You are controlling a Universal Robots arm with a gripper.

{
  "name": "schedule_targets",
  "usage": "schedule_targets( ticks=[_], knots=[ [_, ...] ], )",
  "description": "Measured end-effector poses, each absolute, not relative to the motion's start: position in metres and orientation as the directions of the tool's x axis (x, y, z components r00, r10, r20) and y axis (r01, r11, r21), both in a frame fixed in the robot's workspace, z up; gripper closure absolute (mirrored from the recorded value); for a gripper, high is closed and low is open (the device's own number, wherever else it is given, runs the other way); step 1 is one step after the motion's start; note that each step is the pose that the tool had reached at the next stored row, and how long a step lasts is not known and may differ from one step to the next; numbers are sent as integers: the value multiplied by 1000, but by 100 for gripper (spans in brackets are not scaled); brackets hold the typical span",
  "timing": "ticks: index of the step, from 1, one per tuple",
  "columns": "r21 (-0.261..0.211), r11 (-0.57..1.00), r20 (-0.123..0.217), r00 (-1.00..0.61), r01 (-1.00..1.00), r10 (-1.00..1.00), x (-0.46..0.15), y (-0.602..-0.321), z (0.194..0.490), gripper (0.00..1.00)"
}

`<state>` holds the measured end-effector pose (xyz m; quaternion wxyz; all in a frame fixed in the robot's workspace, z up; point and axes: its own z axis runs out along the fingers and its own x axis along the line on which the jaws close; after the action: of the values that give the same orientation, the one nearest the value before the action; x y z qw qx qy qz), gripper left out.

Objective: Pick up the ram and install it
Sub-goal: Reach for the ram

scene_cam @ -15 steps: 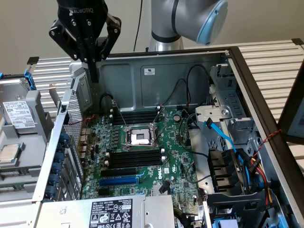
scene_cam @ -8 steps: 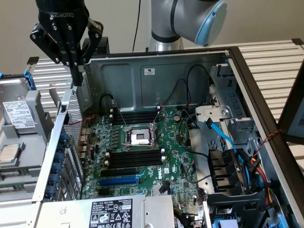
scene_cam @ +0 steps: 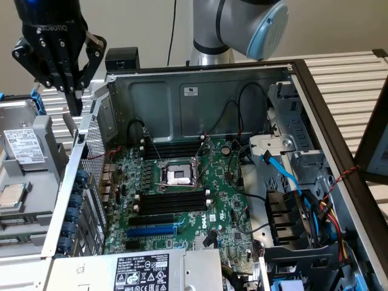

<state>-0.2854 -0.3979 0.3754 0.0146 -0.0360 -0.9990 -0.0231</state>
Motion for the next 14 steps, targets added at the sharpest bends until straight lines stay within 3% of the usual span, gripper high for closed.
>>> schedule_targets(
  ticks=[14],
  knots=[
    [43,996,49,-996,73,71,-349,-397,362,90]
  ],
)
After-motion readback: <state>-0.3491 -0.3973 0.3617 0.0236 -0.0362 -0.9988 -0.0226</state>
